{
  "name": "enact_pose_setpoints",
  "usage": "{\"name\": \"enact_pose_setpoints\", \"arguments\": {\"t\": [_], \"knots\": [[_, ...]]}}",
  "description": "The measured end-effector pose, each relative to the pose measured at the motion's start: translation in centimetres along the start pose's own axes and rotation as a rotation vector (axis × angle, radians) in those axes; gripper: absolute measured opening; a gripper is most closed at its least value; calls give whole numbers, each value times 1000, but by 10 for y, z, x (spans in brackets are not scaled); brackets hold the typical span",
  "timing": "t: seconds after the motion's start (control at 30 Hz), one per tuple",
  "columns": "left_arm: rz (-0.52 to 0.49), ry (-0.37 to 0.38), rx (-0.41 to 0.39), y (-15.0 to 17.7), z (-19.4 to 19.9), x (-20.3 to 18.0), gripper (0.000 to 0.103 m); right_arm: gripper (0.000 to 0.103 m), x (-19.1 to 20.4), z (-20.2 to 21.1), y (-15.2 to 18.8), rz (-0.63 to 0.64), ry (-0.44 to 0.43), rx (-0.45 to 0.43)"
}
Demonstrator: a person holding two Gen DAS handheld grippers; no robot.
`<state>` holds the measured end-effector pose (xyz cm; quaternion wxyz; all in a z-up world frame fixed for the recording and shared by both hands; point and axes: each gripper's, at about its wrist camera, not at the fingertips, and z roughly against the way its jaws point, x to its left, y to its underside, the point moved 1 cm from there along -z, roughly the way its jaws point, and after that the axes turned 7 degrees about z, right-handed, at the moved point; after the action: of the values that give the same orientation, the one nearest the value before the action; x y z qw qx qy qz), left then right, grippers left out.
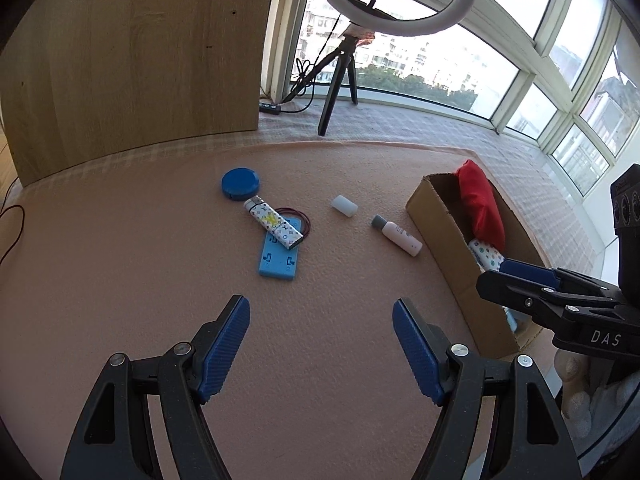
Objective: Organize objects
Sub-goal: 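Move the left tool toward the white translucent cube on the floor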
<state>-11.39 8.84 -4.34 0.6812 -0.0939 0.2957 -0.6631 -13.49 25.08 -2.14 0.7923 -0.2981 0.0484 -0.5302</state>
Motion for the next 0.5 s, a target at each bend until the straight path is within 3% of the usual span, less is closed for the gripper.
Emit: {"name": "enact_pose_setpoints", "arguments": {"t": [0.5], "knots": [[113, -21, 66, 20, -25, 52, 77, 65, -1, -5, 33, -47, 7, 28]]}}
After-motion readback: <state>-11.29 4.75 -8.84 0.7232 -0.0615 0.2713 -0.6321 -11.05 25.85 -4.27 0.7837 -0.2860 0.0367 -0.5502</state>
